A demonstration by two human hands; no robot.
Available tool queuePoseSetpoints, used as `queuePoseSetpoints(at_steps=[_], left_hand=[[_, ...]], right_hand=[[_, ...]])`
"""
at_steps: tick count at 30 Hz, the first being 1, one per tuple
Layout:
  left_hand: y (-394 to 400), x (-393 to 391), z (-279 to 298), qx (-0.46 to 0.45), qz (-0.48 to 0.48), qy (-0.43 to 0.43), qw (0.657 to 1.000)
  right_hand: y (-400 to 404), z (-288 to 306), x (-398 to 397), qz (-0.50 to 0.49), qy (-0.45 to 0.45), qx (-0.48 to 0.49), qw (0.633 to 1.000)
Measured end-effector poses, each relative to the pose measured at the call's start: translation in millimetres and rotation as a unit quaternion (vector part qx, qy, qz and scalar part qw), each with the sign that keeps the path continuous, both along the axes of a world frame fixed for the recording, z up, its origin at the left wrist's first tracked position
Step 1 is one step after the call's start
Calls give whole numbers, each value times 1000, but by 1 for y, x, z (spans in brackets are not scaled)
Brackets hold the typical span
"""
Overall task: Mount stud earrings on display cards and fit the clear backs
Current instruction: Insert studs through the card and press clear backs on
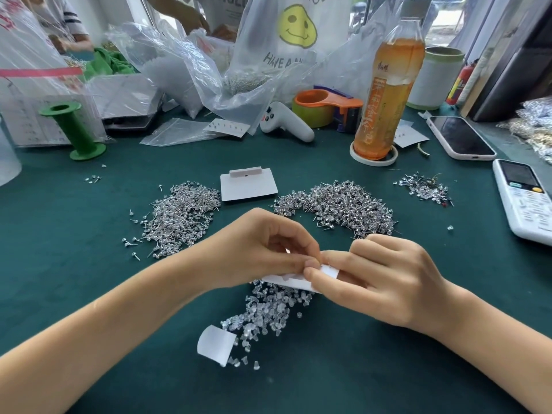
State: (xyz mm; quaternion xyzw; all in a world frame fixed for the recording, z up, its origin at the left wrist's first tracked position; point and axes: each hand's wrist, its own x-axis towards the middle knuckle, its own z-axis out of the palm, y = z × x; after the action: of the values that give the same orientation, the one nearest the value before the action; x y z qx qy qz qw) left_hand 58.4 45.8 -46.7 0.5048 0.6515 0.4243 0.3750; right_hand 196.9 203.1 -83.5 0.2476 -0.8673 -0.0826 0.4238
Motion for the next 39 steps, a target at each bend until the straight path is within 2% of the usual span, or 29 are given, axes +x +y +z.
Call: queuePoseSetpoints(at_steps=[9, 23, 33, 37, 39], left_hand=[[0, -5, 1, 3, 35, -54, 998], [0, 0, 6, 19, -8, 83, 996], [1, -4, 8, 10, -27, 63, 998], [0, -6, 8, 34, -19, 43, 998], [0, -11, 8, 71, 40, 19, 996]], right_hand=[[1, 5, 0, -7, -6, -12, 1000], [-2, 2, -1, -4, 12, 6, 1000], [-2, -1, -1, 0, 32, 24, 999], [-1, 4, -2, -8, 26, -8, 1000], [3, 6, -1, -4, 19, -74, 997]])
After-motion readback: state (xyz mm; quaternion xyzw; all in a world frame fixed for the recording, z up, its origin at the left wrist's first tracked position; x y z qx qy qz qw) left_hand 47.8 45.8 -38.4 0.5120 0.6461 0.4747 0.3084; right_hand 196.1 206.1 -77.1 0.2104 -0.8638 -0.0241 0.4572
